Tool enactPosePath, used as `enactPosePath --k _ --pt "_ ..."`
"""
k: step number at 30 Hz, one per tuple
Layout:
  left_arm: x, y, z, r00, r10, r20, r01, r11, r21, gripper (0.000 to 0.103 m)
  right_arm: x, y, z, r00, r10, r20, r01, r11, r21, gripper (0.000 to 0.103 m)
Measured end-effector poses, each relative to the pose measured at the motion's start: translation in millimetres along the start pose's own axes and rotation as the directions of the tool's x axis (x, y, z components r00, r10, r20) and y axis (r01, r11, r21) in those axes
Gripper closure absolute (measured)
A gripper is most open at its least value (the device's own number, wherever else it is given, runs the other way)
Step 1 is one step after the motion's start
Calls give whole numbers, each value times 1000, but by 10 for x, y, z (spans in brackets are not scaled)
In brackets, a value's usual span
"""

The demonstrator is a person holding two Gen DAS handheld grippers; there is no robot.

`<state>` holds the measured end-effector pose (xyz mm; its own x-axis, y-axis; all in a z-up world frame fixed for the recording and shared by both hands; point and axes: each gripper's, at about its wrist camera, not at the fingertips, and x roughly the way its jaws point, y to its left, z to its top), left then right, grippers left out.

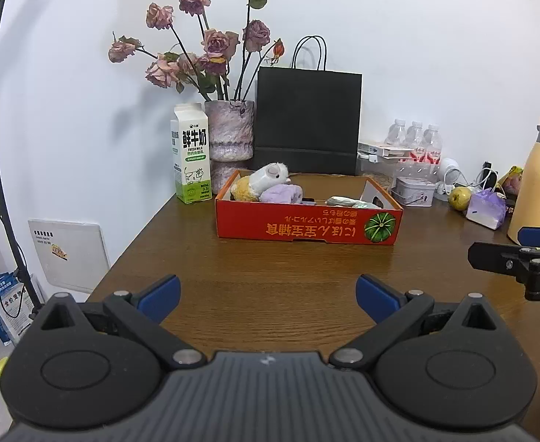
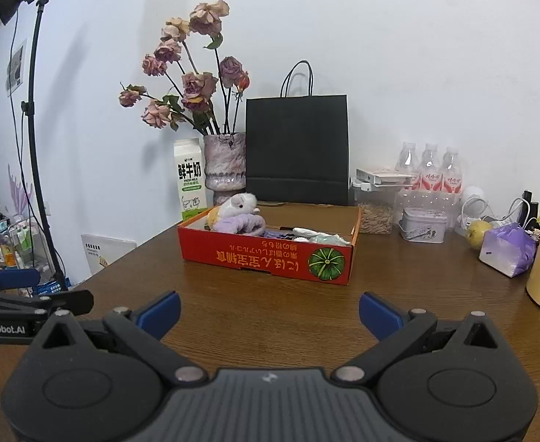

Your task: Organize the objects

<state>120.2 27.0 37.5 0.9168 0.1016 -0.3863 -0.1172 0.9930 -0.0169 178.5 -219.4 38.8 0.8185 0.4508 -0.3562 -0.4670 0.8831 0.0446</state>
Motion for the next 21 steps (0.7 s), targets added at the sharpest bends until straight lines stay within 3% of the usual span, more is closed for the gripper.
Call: enactPosePath --k 21 --pt "-34 2 -9 1000 0 5 0 1000 -2 0 -22 13 -1 1000 0 -1 0 1000 -4 0"
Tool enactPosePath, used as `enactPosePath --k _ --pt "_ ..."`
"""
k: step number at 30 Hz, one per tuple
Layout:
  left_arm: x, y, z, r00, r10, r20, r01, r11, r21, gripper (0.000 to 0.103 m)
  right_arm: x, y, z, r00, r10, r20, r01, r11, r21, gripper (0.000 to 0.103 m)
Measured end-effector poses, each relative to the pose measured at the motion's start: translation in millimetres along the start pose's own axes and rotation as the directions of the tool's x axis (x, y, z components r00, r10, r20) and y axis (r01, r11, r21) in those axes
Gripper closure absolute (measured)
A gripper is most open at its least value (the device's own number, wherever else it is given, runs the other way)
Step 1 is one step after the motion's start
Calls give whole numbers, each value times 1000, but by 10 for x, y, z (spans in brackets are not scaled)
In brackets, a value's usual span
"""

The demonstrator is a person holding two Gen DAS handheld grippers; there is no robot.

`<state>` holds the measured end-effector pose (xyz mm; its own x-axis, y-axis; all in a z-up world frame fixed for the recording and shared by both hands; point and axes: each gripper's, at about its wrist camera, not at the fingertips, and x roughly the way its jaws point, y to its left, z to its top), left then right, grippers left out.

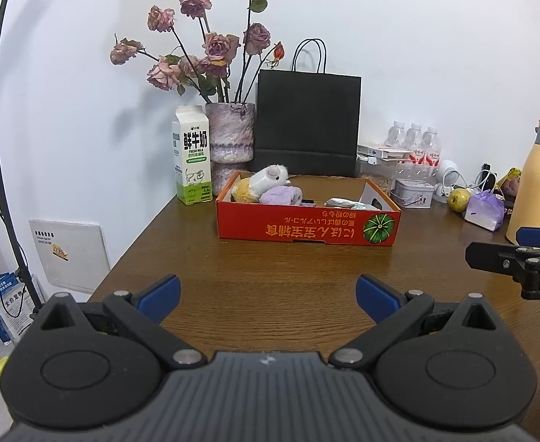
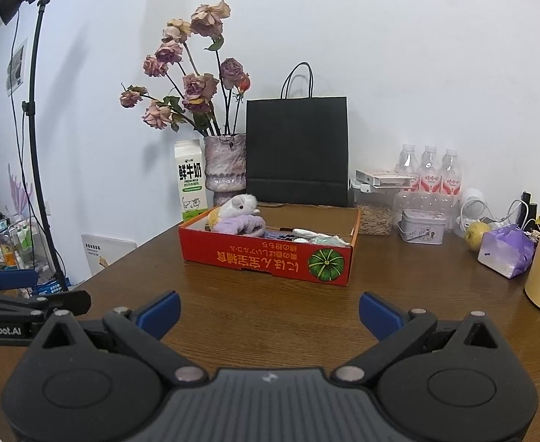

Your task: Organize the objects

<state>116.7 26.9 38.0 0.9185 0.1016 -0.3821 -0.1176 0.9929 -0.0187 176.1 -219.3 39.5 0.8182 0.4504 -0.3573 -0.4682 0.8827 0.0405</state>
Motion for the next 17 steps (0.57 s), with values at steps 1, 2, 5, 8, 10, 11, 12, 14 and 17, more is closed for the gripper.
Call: enactPosePath --k 1,2,5,8,10,11,12,14,17 --pt "-1 -3 0 1000 0 -1 0 1000 1 0 0 -1 -1 1000 0 -1 0 1000 0 0" --pt "-3 -7 0 1000 1 0 -1 1000 2 0 0 -1 0 1000 0 0 0 1000 0 0" --pt "-4 -11 3 1000 1 0 -1 1000 2 0 1 -7 -4 1000 0 -2 0 1000 0 0" --pt "-6 -24 5 1000 3 -1 -3 1000 8 0 8 -20 -14 1000 -2 -4 2 1000 1 0" --pt "-8 -38 6 1000 5 -2 -5 1000 12 0 9 -20 -13 1000 -2 -4 2 1000 1 0" --pt "-5 -43 6 1000 4 -5 -4 1000 13 0 11 -27 -19 1000 -2 -4 2 1000 1 0" --pt "1 -49 6 1000 5 -10 -5 1000 14 0 11 -28 -19 1000 -2 -4 2 1000 1 0" --pt "11 -58 9 1000 10 -13 -10 1000 15 0 12 -39 -32 1000 -2 -5 2 1000 2 0" --pt "8 -65 3 1000 13 -5 -13 1000 21 0 13 -36 -26 1000 -1 -5 1 1000 1 0"
